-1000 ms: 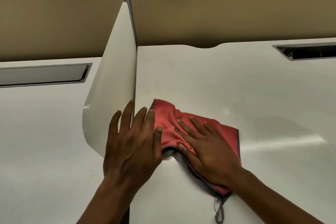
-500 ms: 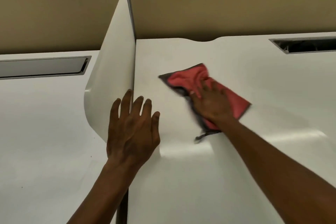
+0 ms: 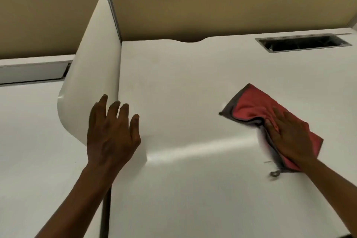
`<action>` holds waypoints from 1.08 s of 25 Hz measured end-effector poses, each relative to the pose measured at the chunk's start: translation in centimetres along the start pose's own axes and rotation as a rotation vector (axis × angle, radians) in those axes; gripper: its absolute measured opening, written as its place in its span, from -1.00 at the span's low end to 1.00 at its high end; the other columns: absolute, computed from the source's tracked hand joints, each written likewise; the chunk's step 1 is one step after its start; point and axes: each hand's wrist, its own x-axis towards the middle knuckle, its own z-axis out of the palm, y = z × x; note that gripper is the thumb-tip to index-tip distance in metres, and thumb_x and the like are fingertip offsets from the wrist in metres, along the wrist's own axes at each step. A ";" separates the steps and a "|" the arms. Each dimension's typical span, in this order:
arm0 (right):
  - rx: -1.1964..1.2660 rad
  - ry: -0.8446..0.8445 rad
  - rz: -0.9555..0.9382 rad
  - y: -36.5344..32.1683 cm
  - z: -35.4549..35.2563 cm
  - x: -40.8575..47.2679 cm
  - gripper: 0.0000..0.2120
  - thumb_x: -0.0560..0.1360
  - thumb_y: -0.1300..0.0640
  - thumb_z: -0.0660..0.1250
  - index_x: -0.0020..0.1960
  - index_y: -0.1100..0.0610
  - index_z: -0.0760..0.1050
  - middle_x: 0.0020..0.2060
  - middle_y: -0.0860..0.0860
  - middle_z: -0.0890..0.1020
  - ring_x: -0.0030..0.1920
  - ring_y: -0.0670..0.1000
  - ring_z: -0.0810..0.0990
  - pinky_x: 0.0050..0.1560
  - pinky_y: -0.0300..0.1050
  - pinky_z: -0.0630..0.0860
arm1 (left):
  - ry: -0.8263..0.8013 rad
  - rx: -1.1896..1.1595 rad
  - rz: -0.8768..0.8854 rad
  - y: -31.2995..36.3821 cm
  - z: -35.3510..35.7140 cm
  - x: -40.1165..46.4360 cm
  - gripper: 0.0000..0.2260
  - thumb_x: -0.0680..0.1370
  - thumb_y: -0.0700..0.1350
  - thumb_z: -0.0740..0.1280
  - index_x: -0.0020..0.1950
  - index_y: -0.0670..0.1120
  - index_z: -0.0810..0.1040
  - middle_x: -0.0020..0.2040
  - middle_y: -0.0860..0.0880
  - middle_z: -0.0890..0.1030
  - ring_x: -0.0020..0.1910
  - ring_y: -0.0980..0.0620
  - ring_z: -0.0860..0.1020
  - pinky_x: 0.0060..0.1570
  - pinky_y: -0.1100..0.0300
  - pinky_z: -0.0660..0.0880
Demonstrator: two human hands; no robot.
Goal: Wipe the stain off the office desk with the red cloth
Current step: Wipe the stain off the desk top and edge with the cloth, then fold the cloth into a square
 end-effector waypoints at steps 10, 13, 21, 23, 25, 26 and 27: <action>0.011 -0.124 -0.461 -6.2 1.4 -22.4 -0.49 0.69 -0.17 0.01 0.55 -0.06 0.40 0.58 -0.03 0.39 0.58 0.19 0.34 0.46 0.23 0.26 | -0.045 -0.149 -0.026 3.9 -2.7 -5.0 -0.60 0.63 0.04 0.18 0.28 -0.20 0.58 0.29 -0.21 0.60 0.52 -0.25 0.30 0.40 -0.16 0.30; 0.040 -0.330 -0.662 -12.7 2.7 -25.9 -0.51 0.67 -0.25 0.01 0.51 -0.18 0.43 0.55 -0.09 0.43 0.52 0.19 0.41 0.48 0.16 0.19 | -0.062 -0.167 -0.014 5.7 -4.8 -6.6 -0.61 0.63 0.04 0.19 0.27 -0.18 0.60 0.29 -0.18 0.61 0.52 -0.23 0.31 0.40 -0.13 0.32; 0.559 -0.826 -0.507 -18.0 -0.4 -26.7 -0.56 0.72 -0.21 0.03 0.58 -0.22 0.29 0.55 -0.19 0.40 0.55 -0.14 0.32 0.61 -0.24 0.06 | -0.205 -0.218 -0.130 6.6 -12.1 -11.1 -0.61 0.62 0.08 0.19 0.29 -0.12 0.60 0.32 -0.10 0.61 0.52 -0.16 0.33 0.40 -0.10 0.33; 0.706 -0.808 -0.213 -17.0 -2.8 -25.8 -0.65 0.65 -0.29 0.06 0.41 -0.33 0.35 0.31 -0.26 0.54 0.32 -0.18 0.48 0.30 -0.52 0.28 | -0.250 -0.277 -0.214 6.6 -14.4 -13.1 -0.59 0.60 0.10 0.20 0.30 -0.10 0.61 0.34 -0.07 0.60 0.51 -0.13 0.35 0.41 -0.08 0.33; 0.788 -0.703 -0.016 -16.3 -5.0 -24.9 -0.68 0.62 -0.29 0.10 0.30 -0.29 0.45 0.20 -0.25 0.58 0.22 -0.17 0.56 0.15 -0.53 0.35 | -0.244 -0.328 -0.270 7.1 -17.0 -15.3 -0.61 0.60 0.10 0.21 0.29 -0.08 0.61 0.31 -0.06 0.61 0.45 -0.10 0.42 0.37 -0.04 0.39; 0.824 -0.652 0.054 -16.1 -5.8 -24.5 -0.66 0.64 -0.26 0.12 0.29 -0.20 0.52 0.19 -0.21 0.63 0.21 -0.13 0.60 0.16 -0.42 0.42 | -0.229 -0.351 -0.285 7.5 -18.1 -16.5 -0.62 0.60 0.11 0.22 0.27 -0.06 0.61 0.26 -0.03 0.63 0.37 -0.06 0.48 0.30 0.01 0.45; 0.862 -0.611 0.119 -16.0 -6.5 -24.2 -0.63 0.65 -0.23 0.14 0.30 -0.12 0.57 0.17 -0.15 0.66 0.19 -0.10 0.63 0.19 -0.29 0.48 | -0.219 -0.381 -0.310 8.1 -19.1 -17.6 -0.65 0.60 0.13 0.22 0.22 -0.02 0.62 0.19 0.02 0.64 0.26 0.02 0.54 0.20 0.07 0.50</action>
